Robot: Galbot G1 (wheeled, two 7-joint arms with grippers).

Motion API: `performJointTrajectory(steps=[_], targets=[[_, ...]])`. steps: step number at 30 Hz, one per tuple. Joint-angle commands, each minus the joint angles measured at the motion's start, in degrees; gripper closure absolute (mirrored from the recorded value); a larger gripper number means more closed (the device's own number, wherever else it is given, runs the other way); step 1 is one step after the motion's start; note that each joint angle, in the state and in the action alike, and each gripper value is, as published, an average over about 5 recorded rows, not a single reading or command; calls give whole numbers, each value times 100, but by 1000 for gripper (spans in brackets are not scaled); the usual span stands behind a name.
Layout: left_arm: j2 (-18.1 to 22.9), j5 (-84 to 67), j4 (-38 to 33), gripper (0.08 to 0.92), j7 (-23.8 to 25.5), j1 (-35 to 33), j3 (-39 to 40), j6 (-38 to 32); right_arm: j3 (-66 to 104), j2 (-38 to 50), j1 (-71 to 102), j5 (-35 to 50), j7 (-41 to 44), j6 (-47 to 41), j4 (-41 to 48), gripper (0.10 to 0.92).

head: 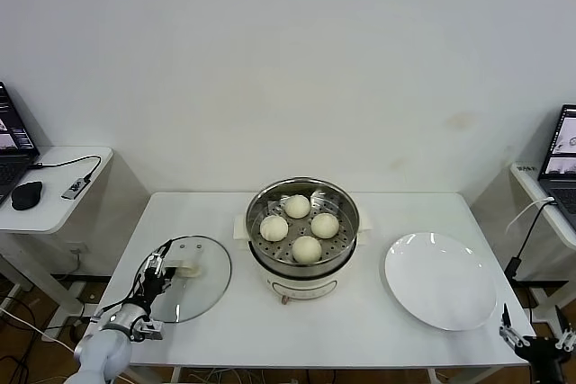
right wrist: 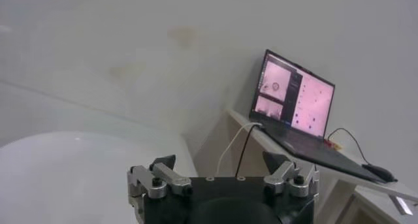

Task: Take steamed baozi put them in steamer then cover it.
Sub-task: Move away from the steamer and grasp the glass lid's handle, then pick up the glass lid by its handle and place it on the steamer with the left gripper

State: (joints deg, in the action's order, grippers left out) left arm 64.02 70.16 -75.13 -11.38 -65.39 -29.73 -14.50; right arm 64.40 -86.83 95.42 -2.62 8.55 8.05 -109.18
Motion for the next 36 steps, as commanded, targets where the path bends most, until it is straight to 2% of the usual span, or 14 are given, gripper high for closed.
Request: performJointTrajectory(steps=[1, 5, 15, 24, 27, 31, 36], targets=[[-22, 12, 202, 190, 38, 158, 33, -21, -45, -27, -8, -54, -1, 7, 74, 203], [-33, 3, 196, 277, 106, 158, 64, -67, -64, -32, -11, -86, 2, 6, 89, 203], [-16, -25, 414, 572, 180, 258, 120, -128, -156, -72, 3, -154, 11, 18, 109, 203], [86, -245, 513, 822, -233, 208, 49, -216, -184, -80, 36, -194, 24, 31, 81, 203], [110, -358, 235, 856, -384, 63, -16, -188, -217, -83, 43, -214, 34, 38, 63, 203], [141, -464, -479, 857, -483, -280, -137, -15, -293, -58, 56, -275, 38, 63, 33, 203], [106, -787, -1440, 857, -341, -801, -271, 528, -491, -26, 119, -360, 48, 81, -50, 203]])
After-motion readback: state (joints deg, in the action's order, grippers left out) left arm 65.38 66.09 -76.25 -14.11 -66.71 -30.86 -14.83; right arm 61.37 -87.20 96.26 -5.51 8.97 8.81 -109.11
